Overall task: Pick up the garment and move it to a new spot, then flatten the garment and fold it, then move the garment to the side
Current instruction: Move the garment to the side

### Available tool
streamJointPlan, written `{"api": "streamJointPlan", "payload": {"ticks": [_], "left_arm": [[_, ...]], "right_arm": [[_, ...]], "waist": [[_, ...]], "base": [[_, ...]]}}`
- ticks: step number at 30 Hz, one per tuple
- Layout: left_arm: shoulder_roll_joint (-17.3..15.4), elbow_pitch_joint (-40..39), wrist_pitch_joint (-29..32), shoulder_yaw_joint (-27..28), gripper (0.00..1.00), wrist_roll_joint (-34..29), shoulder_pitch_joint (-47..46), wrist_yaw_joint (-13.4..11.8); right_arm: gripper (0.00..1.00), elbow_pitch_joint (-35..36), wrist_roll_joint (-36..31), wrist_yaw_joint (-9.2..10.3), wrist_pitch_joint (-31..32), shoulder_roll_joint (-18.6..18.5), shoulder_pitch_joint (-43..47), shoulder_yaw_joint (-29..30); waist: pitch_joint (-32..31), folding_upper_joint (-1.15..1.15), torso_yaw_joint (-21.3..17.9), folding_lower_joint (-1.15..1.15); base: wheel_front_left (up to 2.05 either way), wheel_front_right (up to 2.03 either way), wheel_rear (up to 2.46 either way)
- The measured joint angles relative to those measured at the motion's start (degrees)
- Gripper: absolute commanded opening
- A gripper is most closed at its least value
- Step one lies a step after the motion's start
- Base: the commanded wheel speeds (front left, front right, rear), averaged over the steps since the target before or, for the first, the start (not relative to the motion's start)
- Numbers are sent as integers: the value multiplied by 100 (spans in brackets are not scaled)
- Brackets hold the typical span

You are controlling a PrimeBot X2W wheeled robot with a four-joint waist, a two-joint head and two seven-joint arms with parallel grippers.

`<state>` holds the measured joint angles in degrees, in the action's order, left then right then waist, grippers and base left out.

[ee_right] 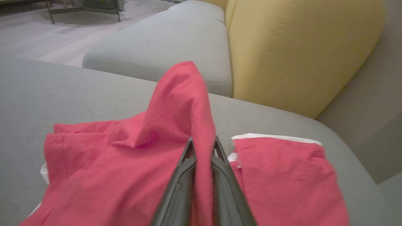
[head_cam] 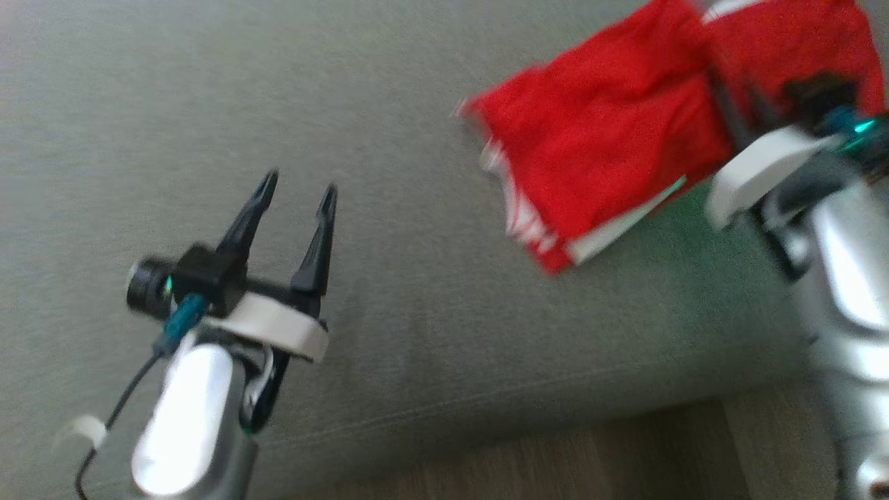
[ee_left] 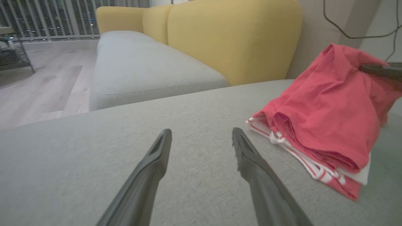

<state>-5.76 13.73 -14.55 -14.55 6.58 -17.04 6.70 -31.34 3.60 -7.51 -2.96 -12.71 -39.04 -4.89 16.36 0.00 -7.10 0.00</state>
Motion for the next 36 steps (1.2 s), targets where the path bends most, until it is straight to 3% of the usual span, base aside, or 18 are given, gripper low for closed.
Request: {"api": "streamJointPlan", "payload": {"ticks": [9,13,17,21,22,23,29,36], "left_arm": [[-1066,-213,136,-1160,100,-105,-1322,45],[-1311,-398,260,-1411,100,77,-1700,78],[-1559,-564,405,-1549,100,230,-1879,80],[-1652,-616,466,-1614,100,303,-1885,80],[-1658,-643,471,-1618,100,327,-1886,80],[-1664,-676,471,-1625,100,336,-1890,80],[-1642,-619,378,-1637,100,483,-1899,26],[-1280,-341,93,-1552,100,793,-1633,-225]], "right_arm": [[0,233,105,0,32,-215,-762,665],[0,237,77,0,-48,-214,-926,911],[0,307,-380,0,-159,-182,-1037,1166],[0,320,-571,0,-157,-32,-1100,1419],[60,318,-598,0,-157,4,-1100,1467],[100,316,-614,-1,-157,33,-1100,1519],[100,245,-698,0,-160,111,-1093,1703],[100,432,-804,0,-166,211,-935,1510]], "waist": [[992,0,-655,1],[1300,0,-855,1],[1637,0,-1079,1],[1867,0,-1237,1],[1904,0,-1260,0],[1932,0,-1272,0],[1859,0,-1180,0],[1413,0,-928,0]], "base": [[0,0,0],[0,0,0],[0,0,0],[0,0,0],[0,0,0],[0,0,0],[0,0,0],[0,0,0]]}}
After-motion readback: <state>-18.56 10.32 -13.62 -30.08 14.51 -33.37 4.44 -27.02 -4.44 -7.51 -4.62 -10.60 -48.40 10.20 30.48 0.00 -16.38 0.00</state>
